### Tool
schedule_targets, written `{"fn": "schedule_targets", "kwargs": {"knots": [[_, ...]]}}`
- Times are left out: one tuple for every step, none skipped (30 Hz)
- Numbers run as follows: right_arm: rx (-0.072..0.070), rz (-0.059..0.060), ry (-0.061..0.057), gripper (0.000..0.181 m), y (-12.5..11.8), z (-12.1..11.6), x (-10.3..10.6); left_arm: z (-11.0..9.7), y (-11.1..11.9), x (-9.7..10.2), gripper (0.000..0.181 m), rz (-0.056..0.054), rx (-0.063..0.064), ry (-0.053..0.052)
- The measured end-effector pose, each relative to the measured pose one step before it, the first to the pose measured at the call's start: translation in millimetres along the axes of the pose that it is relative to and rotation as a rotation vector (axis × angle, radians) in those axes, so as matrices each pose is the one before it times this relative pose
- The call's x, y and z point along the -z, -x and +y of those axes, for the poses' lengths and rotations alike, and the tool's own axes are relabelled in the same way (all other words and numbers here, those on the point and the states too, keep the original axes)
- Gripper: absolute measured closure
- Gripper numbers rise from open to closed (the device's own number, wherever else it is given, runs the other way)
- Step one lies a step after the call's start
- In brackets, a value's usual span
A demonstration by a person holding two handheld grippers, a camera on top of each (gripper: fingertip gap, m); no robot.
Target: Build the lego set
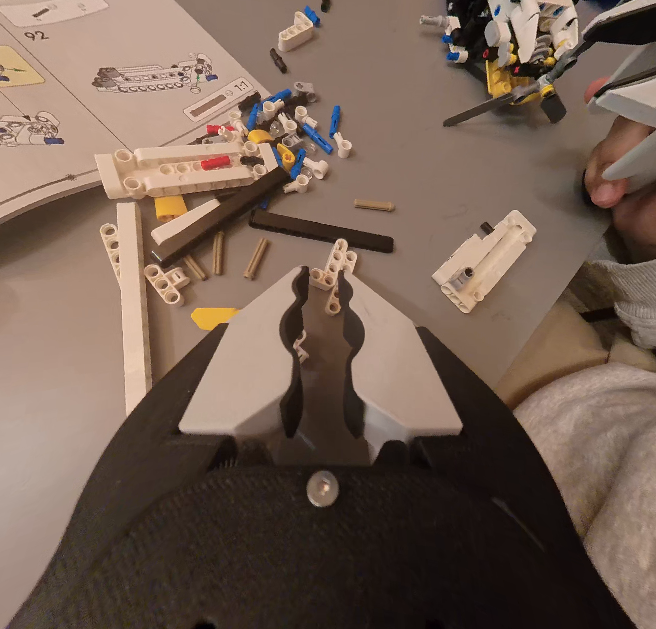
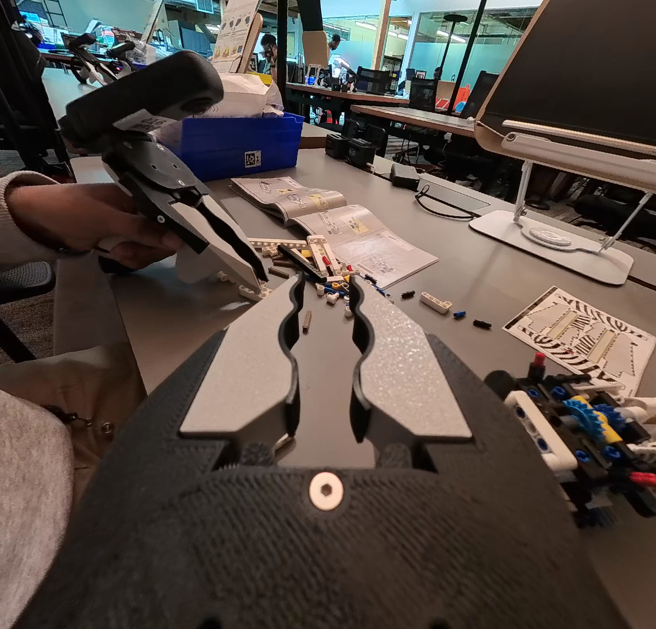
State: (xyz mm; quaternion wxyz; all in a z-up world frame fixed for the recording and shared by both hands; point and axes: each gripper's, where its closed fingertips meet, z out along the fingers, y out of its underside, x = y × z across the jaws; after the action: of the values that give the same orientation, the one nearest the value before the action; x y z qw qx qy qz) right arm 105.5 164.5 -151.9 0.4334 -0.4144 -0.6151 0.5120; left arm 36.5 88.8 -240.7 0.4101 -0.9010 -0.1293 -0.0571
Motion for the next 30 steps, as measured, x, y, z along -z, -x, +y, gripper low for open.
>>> {"fn": "schedule_targets", "kwargs": {"knots": [[0.0006,0.0004,-0.0003,0.157,0.02,-0.15,0.06,-1.44,-0.10,1.22,0.166,-0.0008,0.0006,-0.0086],[0.0008,0.0005,-0.0005,0.157,0.00,-0.08,0.03,-1.86,-0.54,1.44,0.166,0.0035,0.0016,-0.0118],[0.0007,0.0004,-0.0005,0.157,0.02,-0.07,0.04,-2.14,-0.37,1.42,0.166,0.0035,0.0041,-0.0119],[0.0004,0.0001,-0.0001,0.157,0.08,-0.02,0.06,-2.10,-0.34,1.36,0.166,0.0039,0.0043,-0.0117],[0.0003,0.0000,0.0002,0.157,-0.01,0.03,0.02,-2.08,-0.43,1.32,0.166,0.0043,0.0031,-0.0111],[0.0004,0.0001,-0.0001,0.157,0.05,-0.12,-0.02,-2.27,-0.59,1.44,0.167,0.0037,0.0018,-0.0123],[0.0007,0.0003,-0.0005,0.157,0.03,-0.08,0.03,-2.57,-0.76,1.75,0.167,0.0028,0.0009,-0.0135],[0.0007,0.0004,-0.0007,0.157,0.05,-0.10,0.12,-2.61,-1.00,1.81,0.167,0.0011,-0.0001,-0.0131],[0.0007,0.0002,-0.0006,0.157,0.07,-0.08,0.12,-2.69,-1.49,1.94,0.167,0.0018,-0.0027,-0.0124],[0.0008,0.0002,-0.0004,0.157,0.04,-0.07,0.04,-3.02,-1.83,1.91,0.167,0.0016,-0.0049,-0.0144],[0.0008,0.0002,-0.0002,0.157,0.04,-0.03,0.06,-3.27,-1.66,1.90,0.167,0.0005,-0.0061,-0.0167],[0.0009,0.0001,0.0000,0.157,0.10,-0.13,-0.05,-3.26,-1.85,1.71,0.167,0.0039,-0.0074,-0.0181],[0.0009,0.0003,0.0001,0.157,0.12,-0.01,0.05,-2.97,-1.01,1.26,0.167,0.0050,-0.0060,-0.0174],[0.0008,0.0002,0.0004,0.158,-0.01,0.04,-0.09,-2.25,1.68,1.06,0.167,-0.0021,-0.0012,-0.0164],[0.0011,0.0000,0.0008,0.158,0.21,0.07,-0.02,-1.83,2.80,0.77,0.167,0.0007,0.0053,-0.0181],[0.0017,0.0002,0.0009,0.158,0.12,0.18,-0.12,-1.35,1.75,0.76,0.167,0.0145,0.0188,-0.0181],[0.0025,0.0004,0.0011,0.158,0.25,0.08,-0.06,-1.28,0.78,1.02,0.167,0.0246,0.0383,-0.0165],[0.0035,0.0007,0.0011,0.158,0.33,0.05,-0.11,-2.22,-0.97,1.47,0.167,0.0361,0.0508,-0.0203],[0.0043,0.0011,0.0009,0.158,0.35,0.11,-0.06,-3.12,-2.58,1.76,0.167,0.0448,0.0553,-0.0248],[0.0054,0.0012,0.0008,0.158,0.45,0.07,-0.12,-2.96,-2.64,1.62,0.167,0.0410,0.0519,-0.0227],[0.0095,0.0022,0.0012,0.158,0.46,0.02,-0.32,-2.34,-1.51,1.14,0.167,0.0287,0.0424,-0.0164],[0.0149,0.0061,0.0028,0.160,0.38,0.16,-0.54,-1.41,-0.61,0.68,0.167,0.0181,0.0303,-0.0090],[0.0185,0.0100,0.0045,0.161,0.20,0.40,-0.89,-0.49,-0.48,0.22,0.167,0.0119,0.0205,-0.0023],[0.0202,0.0093,0.0030,0.163,1.34,-0.15,-1.57,0.04,-1.11,-0.16,0.167,0.0109,0.0146,0.0023],[0.0223,0.0015,0.0010,0.164,3.66,-0.99,-2.54,0.31,-1.89,-0.35,0.167,0.0122,0.0120,0.0027],[0.0268,-0.0045,0.0054,0.164,5.71,-1.23,-3.73,0.46,-2.04,-0.65,0.167,0.0109,0.0101,0.0029],[0.0352,-0.0029,0.0142,0.163,6.28,-1.03,-4.82,1.12,-2.11,-0.97,0.167,0.0098,0.0071,0.0055],[0.0478,0.0032,0.0216,0.161,6.10,-0.80,-5.53,1.62,-1.79,-1.27,0.167,0.0075,0.0044,0.0071],[0.0606,0.0120,0.0261,0.160,5.13,-0.72,-5.65,1.64,-1.24,-1.14,0.167,0.0036,0.0016,0.0065],[0.0696,0.0199,0.0281,0.160,4.01,-0.63,-5.16,1.68,-0.76,-1.02,0.167,0.0003,0.0002,0.0059]]}}
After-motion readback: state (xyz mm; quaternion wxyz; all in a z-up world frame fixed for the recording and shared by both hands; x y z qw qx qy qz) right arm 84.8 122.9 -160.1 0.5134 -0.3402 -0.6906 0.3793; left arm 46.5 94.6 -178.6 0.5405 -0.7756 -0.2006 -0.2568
